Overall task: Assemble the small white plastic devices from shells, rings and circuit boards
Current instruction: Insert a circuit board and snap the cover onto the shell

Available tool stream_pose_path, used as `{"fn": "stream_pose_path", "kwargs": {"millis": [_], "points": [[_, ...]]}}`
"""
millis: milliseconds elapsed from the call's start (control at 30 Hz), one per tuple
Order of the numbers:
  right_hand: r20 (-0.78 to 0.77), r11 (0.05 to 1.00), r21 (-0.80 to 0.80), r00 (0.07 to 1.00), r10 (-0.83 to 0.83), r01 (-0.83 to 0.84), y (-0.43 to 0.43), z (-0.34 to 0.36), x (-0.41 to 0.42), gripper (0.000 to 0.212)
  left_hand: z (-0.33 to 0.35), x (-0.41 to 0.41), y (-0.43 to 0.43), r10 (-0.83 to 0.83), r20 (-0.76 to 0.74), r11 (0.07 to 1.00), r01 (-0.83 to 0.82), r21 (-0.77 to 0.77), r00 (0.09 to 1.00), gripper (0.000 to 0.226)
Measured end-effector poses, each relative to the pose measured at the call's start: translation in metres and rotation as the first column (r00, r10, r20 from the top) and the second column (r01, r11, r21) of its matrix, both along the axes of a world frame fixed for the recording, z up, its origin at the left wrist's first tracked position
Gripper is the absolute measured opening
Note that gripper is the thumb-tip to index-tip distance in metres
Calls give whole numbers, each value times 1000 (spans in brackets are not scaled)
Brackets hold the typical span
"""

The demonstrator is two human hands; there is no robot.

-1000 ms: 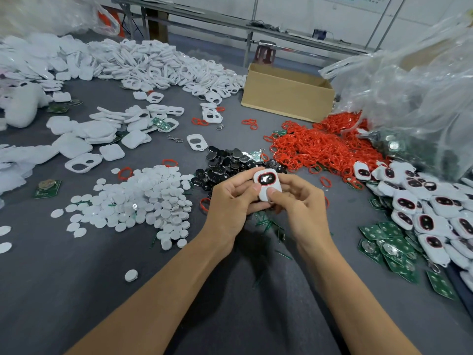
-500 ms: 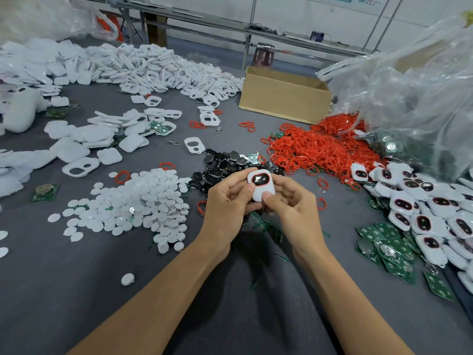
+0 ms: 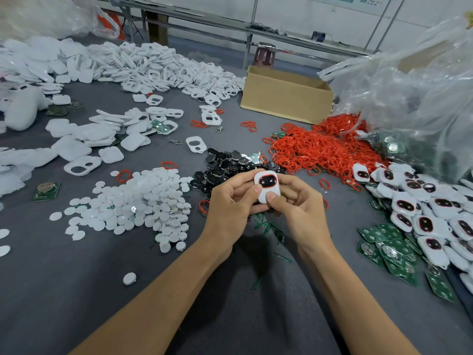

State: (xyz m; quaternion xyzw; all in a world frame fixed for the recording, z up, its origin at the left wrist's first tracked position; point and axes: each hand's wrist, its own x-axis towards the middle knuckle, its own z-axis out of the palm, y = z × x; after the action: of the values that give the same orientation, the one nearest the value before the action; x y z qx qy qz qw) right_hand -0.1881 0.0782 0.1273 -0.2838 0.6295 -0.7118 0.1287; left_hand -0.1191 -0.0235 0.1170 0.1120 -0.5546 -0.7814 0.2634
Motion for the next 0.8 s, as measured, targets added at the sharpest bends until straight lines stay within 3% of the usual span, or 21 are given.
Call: {"fn": "stream_pose_path", "kwargs": {"millis": [567, 700, 800], "points": [[-22, 993, 64, 995, -98, 99, -2, 4, 5, 27, 1, 1, -4, 50, 51, 990, -56, 133, 997, 22], [48, 976, 32, 975, -219, 217, 19, 16, -5, 23, 2, 2, -6, 73, 54, 986, -80, 147, 996, 16], [62, 919, 112, 920, -387, 378, 61, 27, -30, 19, 3, 1, -9, 80, 52, 986, -86, 143, 995, 13]]}}
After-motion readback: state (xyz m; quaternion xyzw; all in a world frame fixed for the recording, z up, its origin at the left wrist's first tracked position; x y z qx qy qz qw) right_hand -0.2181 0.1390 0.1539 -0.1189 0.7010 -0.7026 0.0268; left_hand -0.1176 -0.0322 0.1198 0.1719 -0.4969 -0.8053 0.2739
